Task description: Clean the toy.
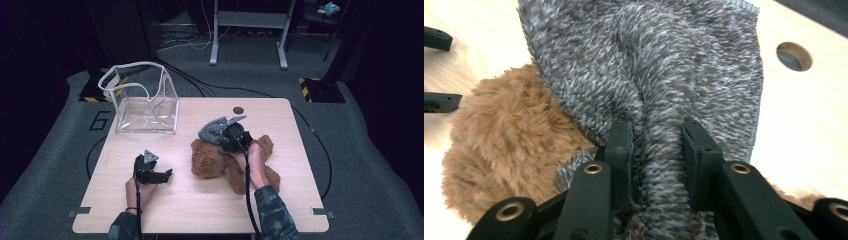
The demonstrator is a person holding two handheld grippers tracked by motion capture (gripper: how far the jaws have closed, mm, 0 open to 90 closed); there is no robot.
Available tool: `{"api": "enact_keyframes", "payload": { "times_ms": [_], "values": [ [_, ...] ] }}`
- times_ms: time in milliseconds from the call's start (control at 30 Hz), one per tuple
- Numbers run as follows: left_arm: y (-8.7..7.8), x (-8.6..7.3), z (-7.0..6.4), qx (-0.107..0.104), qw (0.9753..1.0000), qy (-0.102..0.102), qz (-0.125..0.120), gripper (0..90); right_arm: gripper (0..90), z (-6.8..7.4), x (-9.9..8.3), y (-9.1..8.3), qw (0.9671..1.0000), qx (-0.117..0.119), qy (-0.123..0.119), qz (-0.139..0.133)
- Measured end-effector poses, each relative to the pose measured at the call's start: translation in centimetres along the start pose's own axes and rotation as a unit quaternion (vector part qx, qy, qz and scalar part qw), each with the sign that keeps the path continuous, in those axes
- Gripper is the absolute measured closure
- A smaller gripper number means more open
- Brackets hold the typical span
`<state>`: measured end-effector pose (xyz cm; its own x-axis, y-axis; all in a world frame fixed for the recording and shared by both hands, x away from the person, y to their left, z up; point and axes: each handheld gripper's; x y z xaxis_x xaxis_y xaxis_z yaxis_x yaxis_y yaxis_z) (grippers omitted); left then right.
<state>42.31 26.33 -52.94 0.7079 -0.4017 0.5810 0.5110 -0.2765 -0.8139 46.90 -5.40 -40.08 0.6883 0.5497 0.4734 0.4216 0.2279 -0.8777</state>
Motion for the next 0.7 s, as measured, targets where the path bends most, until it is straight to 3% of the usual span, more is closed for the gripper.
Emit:
{"api": "enact_keyframes", "payload": {
  "times_ms": [200, 300, 400, 500, 633, 700],
  "values": [
    [0.0, 0.0, 0.0, 0.000, 1.0000, 0.001, 0.000, 12.4, 69.2, -1.2, -0.3, 0.1, 0.9998, -0.018, 0.002, 0.009],
    [0.0, 0.0, 0.0, -0.001, 1.0000, 0.000, 0.000, 12.4, 69.1, -2.1, -0.7, -0.1, 0.9996, -0.012, 0.023, 0.012],
    [0.0, 0.0, 0.0, -0.001, 1.0000, 0.000, 0.000, 12.4, 69.1, -4.0, -1.4, -0.3, 0.9989, -0.024, 0.039, 0.010],
    [0.0, 0.0, 0.0, 0.000, 1.0000, 0.000, 0.000, 12.4, 69.1, -4.8, -1.7, -0.6, 0.9981, -0.032, 0.052, 0.011],
    [0.0, 0.0, 0.0, 0.000, 1.0000, 0.000, 0.000, 12.3, 69.0, -6.5, -2.6, -0.9, 0.9956, -0.051, 0.077, 0.016],
    [0.0, 0.0, 0.0, 0.000, 1.0000, 0.001, 0.000, 12.4, 68.9, -7.9, -3.5, -1.0, 0.9927, -0.059, 0.104, 0.018]
  ]
}}
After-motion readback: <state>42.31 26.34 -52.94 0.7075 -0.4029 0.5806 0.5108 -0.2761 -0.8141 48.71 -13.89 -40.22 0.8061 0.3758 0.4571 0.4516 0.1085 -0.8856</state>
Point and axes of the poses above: each handheld gripper's, and its own axes: y roughly forward along the jaws, x roughly out of its top, z roughly to its left, and after that the axes turned 12 degrees about z, right-handed
